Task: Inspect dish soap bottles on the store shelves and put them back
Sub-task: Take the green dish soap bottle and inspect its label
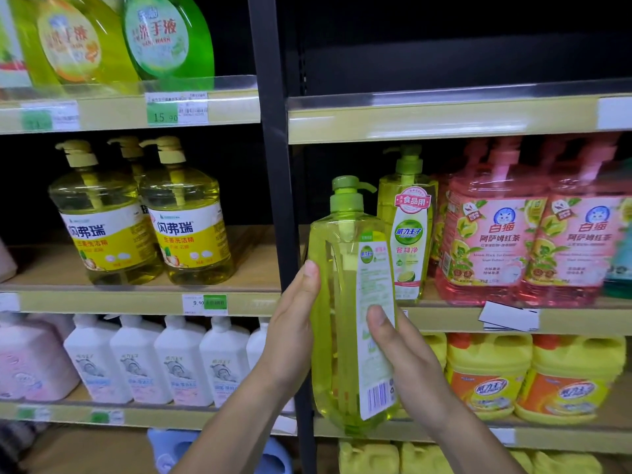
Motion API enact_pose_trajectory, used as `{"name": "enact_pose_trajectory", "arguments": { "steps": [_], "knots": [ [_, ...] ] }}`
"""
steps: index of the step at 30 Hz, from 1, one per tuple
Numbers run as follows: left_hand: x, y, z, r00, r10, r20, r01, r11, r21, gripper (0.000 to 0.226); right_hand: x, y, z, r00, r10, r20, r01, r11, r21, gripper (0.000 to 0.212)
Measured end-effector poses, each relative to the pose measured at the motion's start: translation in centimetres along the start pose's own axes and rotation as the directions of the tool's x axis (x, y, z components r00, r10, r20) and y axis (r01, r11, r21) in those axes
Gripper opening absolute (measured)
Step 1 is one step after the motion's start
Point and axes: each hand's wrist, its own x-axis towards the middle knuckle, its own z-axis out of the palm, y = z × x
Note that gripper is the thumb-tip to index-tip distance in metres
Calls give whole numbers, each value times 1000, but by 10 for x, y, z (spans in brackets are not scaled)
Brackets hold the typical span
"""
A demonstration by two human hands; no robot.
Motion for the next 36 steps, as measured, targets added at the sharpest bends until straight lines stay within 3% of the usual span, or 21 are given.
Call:
{"name": "enact_pose_trajectory", "arguments": {
  "steps": [3,11,17,22,27,31,36],
  "knots": [
    [-1,4,1,999,33,17,-35,996,76,47,-1,5,2,996,-54,-66,51,997,-51,53],
    [-9,12,8,987,146,66,-155,973,173,38,-1,15,8,976,-203,-77,174,943,-282,49],
    [-5,17,-1,971,222,91,-234,961,150,46,2,19,2,972,-230,-34,208,926,-313,63],
    [1,20,-18,964,183,193,-207,971,117,60,8,16,-15,982,-187,13,178,910,-375,72],
    [-4,23,-27,920,153,362,-278,905,322,81,15,11,-40,976,-212,57,213,842,-495,77],
    [-14,16,-26,893,203,401,-375,829,416,81,16,14,-50,971,-214,112,241,832,-501,70],
    [-26,6,-22,870,264,416,-435,808,396,69,12,20,-54,945,-306,118,323,809,-491,54]
  ]
}}
